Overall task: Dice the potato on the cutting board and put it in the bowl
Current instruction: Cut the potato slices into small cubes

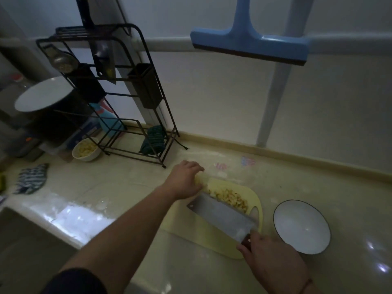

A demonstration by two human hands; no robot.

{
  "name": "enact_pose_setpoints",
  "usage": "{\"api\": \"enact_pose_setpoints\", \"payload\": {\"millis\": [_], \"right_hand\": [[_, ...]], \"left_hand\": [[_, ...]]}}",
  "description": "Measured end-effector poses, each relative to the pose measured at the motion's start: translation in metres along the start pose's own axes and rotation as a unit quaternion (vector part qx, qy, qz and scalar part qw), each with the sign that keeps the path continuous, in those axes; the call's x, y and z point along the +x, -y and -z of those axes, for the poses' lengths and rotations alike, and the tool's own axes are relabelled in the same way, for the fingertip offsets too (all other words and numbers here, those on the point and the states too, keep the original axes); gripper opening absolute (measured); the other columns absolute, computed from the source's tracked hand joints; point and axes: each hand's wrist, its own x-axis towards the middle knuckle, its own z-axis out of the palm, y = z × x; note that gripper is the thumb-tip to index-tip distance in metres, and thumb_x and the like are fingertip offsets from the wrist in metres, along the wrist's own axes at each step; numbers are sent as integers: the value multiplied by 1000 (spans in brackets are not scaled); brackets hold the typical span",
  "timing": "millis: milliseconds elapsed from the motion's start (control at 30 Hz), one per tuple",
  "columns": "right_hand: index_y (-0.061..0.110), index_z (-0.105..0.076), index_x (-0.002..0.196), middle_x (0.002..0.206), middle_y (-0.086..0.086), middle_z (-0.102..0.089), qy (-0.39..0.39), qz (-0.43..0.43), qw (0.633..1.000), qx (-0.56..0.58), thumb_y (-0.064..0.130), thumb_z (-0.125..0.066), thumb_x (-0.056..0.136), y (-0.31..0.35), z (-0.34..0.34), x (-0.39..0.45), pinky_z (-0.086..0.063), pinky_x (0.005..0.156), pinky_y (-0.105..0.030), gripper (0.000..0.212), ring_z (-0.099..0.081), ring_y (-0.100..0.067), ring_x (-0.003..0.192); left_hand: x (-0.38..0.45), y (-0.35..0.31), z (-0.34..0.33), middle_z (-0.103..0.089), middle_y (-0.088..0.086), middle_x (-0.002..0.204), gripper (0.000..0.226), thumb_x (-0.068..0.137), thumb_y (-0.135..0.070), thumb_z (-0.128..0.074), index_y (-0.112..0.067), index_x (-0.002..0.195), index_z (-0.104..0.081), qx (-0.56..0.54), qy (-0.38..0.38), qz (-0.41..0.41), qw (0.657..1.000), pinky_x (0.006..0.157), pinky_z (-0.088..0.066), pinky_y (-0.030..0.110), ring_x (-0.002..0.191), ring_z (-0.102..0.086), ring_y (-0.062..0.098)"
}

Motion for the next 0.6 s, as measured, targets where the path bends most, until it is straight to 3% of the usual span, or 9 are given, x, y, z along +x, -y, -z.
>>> {"api": "enact_pose_setpoints", "payload": {"millis": [100, 267, 333, 400, 433, 500, 600], "right_hand": [[19, -41, 133, 111, 1, -67, 3, -3, 1000, -10, 61, -24, 97, 0, 2, 0, -39, 63, -28, 57, -66, -14, 94], [18, -37, 141, 105, 0, -70, -29, -10, 998, -58, 69, -10, 89, 0, 0, 0, -42, 62, -27, 78, -68, -12, 86], [14, -60, 120, 78, -3, -72, -56, -15, 996, -65, 65, -16, 87, -5, -4, 2, -42, 47, -27, 76, -67, -8, 60], [12, -75, 79, 40, -2, -55, -92, -14, 992, -79, 63, -31, 77, -11, -13, 4, -23, 26, -22, 68, -46, -4, 26], [14, -74, 67, 32, -2, -48, -130, -17, 988, -87, 63, -38, 73, -14, -20, 5, -13, 27, -19, 62, -38, -4, 20], [15, -72, 60, 29, -2, -44, -163, -6, 982, -93, 64, -38, 75, -18, -28, 5, -8, 31, -20, 61, -35, -3, 18], [13, -72, 62, 30, -2, -45, -176, 6, 982, -71, 64, -29, 82, -21, -31, 6, -12, 27, -20, 69, -37, -4, 19]], "left_hand": [[12, 10, 8, -43, -1, 151, 70, 88, -51, -62, -28, 150, -39, 115, 113, -20, 987, 112, -28, 43, 138, -36, 26], [32, 8, 8, -53, 2, 139, 54, 91, -48, -55, -30, 142, -50, 211, 159, -62, 963, 110, -27, 44, 129, -43, 26], [35, 7, 7, -55, 2, 135, 51, 92, -50, -53, -30, 140, -51, 227, 166, -73, 957, 109, -27, 46, 126, -45, 27], [37, 6, 6, -55, 3, 132, 54, 90, -52, -55, -28, 139, -50, 229, 180, -66, 954, 108, -27, 47, 123, -48, 27], [39, 7, 5, -55, 4, 130, 56, 89, -52, -58, -28, 138, -49, 223, 186, -61, 955, 108, -27, 47, 121, -50, 27], [40, 6, 3, -54, 4, 126, 54, 87, -47, -62, -26, 135, -50, 198, 193, -63, 959, 105, -29, 44, 113, -53, 26], [41, 9, 1, -50, 2, 121, 46, 85, -39, -70, -22, 126, -55, 132, 197, -68, 969, 89, -34, 34, 103, -51, 26]]}}
